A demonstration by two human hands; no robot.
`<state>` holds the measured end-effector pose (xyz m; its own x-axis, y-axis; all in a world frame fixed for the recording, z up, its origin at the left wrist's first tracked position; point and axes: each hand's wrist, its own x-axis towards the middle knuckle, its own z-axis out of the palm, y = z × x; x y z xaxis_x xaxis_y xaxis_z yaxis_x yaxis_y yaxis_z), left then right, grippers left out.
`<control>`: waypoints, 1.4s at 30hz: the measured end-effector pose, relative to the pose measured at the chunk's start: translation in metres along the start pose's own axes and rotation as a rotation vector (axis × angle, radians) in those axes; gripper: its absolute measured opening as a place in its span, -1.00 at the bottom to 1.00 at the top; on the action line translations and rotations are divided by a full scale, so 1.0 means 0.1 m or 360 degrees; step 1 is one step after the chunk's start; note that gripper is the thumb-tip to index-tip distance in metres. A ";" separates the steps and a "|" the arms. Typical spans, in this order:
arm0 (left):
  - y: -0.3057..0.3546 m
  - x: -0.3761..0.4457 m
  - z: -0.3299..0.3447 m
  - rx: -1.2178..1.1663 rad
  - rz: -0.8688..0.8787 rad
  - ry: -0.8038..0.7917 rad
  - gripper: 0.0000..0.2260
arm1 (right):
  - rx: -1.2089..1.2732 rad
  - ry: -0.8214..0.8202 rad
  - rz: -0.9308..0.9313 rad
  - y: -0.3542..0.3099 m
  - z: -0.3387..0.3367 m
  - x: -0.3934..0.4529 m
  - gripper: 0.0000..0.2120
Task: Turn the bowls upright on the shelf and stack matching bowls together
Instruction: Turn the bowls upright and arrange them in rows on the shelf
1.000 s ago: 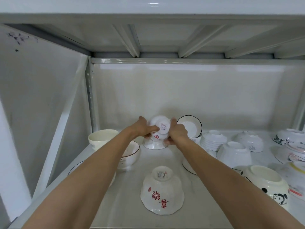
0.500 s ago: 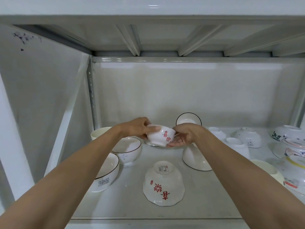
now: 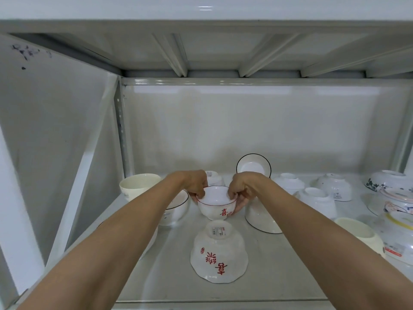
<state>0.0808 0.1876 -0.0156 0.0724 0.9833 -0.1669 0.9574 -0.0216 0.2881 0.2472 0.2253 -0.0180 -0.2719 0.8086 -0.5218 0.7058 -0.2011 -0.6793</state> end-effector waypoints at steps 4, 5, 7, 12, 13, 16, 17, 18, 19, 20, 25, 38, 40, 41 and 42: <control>0.00 0.03 -0.04 -0.0136 -0.0064 -0.0107 -0.79 | -0.0122 -0.0073 0.0025 -0.04 0.00 -0.04 -0.66; 0.01 0.03 -0.05 -0.0213 -0.0087 -0.0135 -0.75 | -0.0144 -0.0069 0.0026 -0.05 -0.01 -0.05 -0.66; 0.01 0.04 -0.09 -0.0359 -0.0146 -0.0140 -0.76 | -0.0171 -0.0010 0.0002 -0.10 -0.02 -0.05 -0.68; -0.09 0.18 -0.19 -0.0555 -0.0368 0.0224 -0.77 | -0.0554 0.0359 -0.0194 -0.24 0.06 0.02 -0.69; -0.13 0.21 -0.20 -0.0608 -0.0406 0.0309 -0.77 | -0.0563 0.0402 -0.0284 -0.27 0.09 0.07 -0.66; -0.16 0.30 -0.19 -0.0669 -0.0533 0.0334 -0.69 | -0.0607 0.0503 -0.0476 -0.31 0.15 0.23 -0.63; -0.17 0.32 -0.18 -0.0675 -0.0574 0.0308 -0.62 | -0.0675 0.0520 -0.0480 -0.33 0.17 0.25 -0.63; -0.17 0.34 -0.17 -0.0692 -0.0606 0.0279 -0.55 | -0.0745 0.0528 -0.0476 -0.35 0.19 0.27 -0.63; -0.18 0.37 -0.16 -0.0727 -0.0629 0.0245 -0.48 | -0.0789 0.0531 -0.0459 -0.38 0.21 0.28 -0.62; -0.20 0.40 -0.15 -0.0774 -0.0650 0.0211 -0.43 | -0.0808 0.0538 -0.0455 -0.40 0.22 0.30 -0.60; -0.17 0.45 -0.05 -0.1021 -0.0675 0.0107 -0.52 | -0.0860 0.0554 -0.0392 -0.46 0.23 0.40 -0.58; -0.30 0.43 -0.19 -0.1217 -0.0424 0.0537 -0.63 | -0.0011 0.0766 -0.0574 -0.53 0.20 0.54 -0.70; -0.35 0.39 -0.24 -0.1355 -0.0335 0.0658 -0.55 | 0.0382 0.0840 -0.0664 -0.58 0.17 0.49 -0.63; -0.37 0.35 -0.27 -0.1429 -0.0297 0.0691 -0.44 | 0.0524 0.0858 -0.0677 -0.60 0.15 0.47 -0.63; -0.38 0.31 -0.30 -0.1458 -0.0256 0.0721 -0.34 | 0.0659 0.0852 -0.0690 -0.63 0.14 0.45 -0.64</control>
<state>0.0386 0.2238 -0.0032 -0.3314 0.9422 0.0493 0.3529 0.0753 0.9326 0.1818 0.2665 -0.0057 -0.0415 0.9960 0.0793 0.2808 0.0878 -0.9557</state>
